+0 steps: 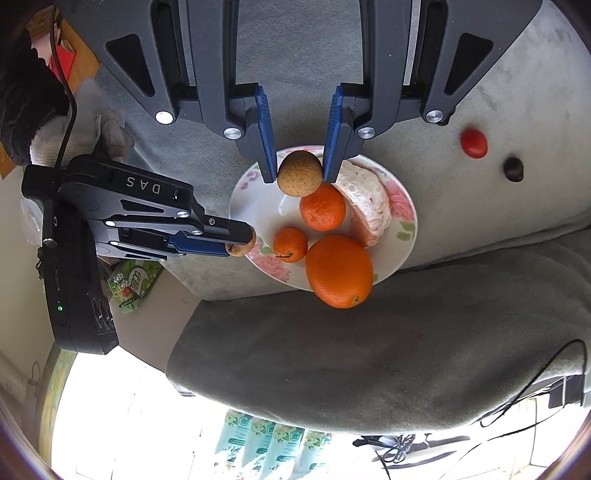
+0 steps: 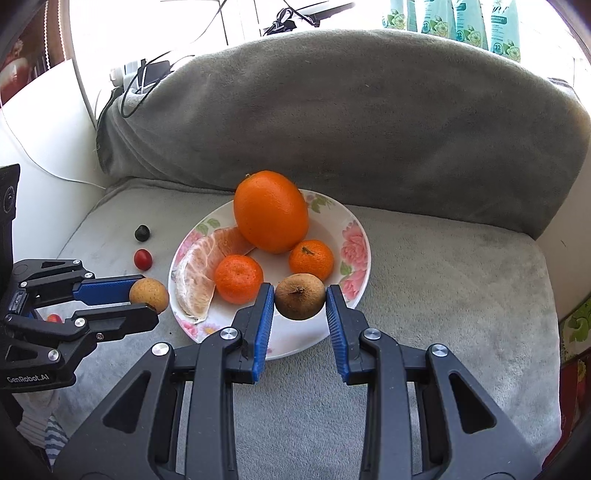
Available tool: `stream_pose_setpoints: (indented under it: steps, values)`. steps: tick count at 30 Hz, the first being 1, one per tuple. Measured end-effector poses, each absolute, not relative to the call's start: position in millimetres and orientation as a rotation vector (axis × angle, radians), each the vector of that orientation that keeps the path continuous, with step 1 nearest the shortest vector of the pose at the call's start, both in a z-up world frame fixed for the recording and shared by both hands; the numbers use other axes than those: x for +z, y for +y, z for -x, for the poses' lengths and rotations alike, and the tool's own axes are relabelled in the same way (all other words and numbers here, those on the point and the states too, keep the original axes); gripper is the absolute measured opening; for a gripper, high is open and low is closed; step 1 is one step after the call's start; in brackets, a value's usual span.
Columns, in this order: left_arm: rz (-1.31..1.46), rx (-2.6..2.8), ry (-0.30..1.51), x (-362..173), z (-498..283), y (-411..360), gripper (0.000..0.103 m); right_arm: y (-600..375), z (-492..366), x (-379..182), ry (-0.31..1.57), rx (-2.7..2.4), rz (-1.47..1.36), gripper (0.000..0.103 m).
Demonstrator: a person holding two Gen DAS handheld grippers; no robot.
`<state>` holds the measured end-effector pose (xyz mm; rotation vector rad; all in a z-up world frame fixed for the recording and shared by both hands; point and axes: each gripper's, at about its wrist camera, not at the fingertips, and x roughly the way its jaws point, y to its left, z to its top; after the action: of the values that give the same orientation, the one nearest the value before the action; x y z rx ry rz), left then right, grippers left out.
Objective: Organize fruits
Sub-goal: 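Carry both held brown fruits over the plate, then open the left tool over the plate while the right tool releases its kiwi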
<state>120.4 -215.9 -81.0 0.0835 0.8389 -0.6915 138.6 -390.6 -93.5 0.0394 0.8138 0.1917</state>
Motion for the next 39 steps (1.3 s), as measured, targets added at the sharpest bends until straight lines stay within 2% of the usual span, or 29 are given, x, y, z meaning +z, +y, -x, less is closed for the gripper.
stream_pose_setpoints:
  steps: [28,30,32,36,38,39]
  values:
    - [-0.114,-0.675,0.862,-90.4,-134.0,-241.5,0.024,-406.0,-154.7,-104.0,0.84,0.212,-0.1,0.031]
    - [-0.114,-0.675,0.863,-90.4,-133.6,-241.3,0.025,-406.4,-153.6,-103.4,0.837,0.208,-0.1,0.035]
    - [-0.113,-0.67,0.86,-89.7,-132.7,-240.9,0.036,-407.1,-153.9,-102.4,0.829,0.204,-0.1,0.052]
    - [-0.113,-0.669,0.856,-88.7,-131.7,-239.8,0.041,-409.0,-154.2,-100.4,0.822,0.196,-0.102,0.057]
    - [-0.114,-0.67,0.853,-88.0,-130.9,-239.6,0.054,-409.7,-154.0,-99.4,0.818,0.189,-0.102,0.066]
    - [-0.114,-0.669,0.849,-87.5,-130.3,-239.5,0.055,-409.9,-153.9,-98.8,0.815,0.185,-0.1,0.068]
